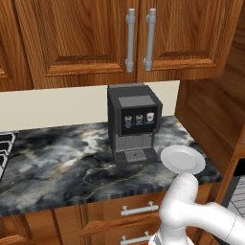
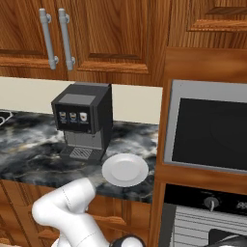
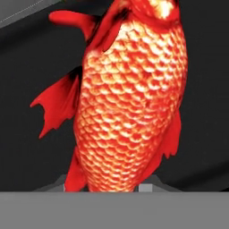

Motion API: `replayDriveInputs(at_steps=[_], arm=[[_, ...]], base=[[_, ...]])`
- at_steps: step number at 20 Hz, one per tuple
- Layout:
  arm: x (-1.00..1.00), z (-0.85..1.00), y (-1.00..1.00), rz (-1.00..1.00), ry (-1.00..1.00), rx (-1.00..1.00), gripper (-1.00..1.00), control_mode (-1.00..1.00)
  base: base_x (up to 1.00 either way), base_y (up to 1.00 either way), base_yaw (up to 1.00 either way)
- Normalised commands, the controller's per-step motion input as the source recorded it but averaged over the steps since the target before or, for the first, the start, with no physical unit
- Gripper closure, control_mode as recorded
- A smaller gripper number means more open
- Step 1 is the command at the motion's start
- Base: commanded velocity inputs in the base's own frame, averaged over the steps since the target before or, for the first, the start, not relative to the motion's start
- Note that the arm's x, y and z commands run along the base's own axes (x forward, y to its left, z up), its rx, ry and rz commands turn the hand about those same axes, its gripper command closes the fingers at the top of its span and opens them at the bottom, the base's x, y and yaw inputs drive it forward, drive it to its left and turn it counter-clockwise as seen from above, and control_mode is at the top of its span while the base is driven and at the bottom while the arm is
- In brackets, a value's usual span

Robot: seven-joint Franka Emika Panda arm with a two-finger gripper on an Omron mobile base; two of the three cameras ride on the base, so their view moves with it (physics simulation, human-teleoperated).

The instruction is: Place the fish on the rack of the oven.

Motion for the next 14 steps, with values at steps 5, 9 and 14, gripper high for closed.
replayDriveInputs(at_steps=[5, 9, 14], arm=[[0.00, -0.08, 0.01, -0.01, 0.07, -0.02, 1.00, -1.00], [0.00, 0.00, 0.00, 0.00, 0.01, 0.00, -1.00, -1.00], [0.00, 0.00, 0.00, 0.00, 0.00, 0.00, -1.00, -1.00]], base=[[0.00, 0.00, 0.00], [0.00, 0.00, 0.00], [0.00, 0.00, 0.00]])
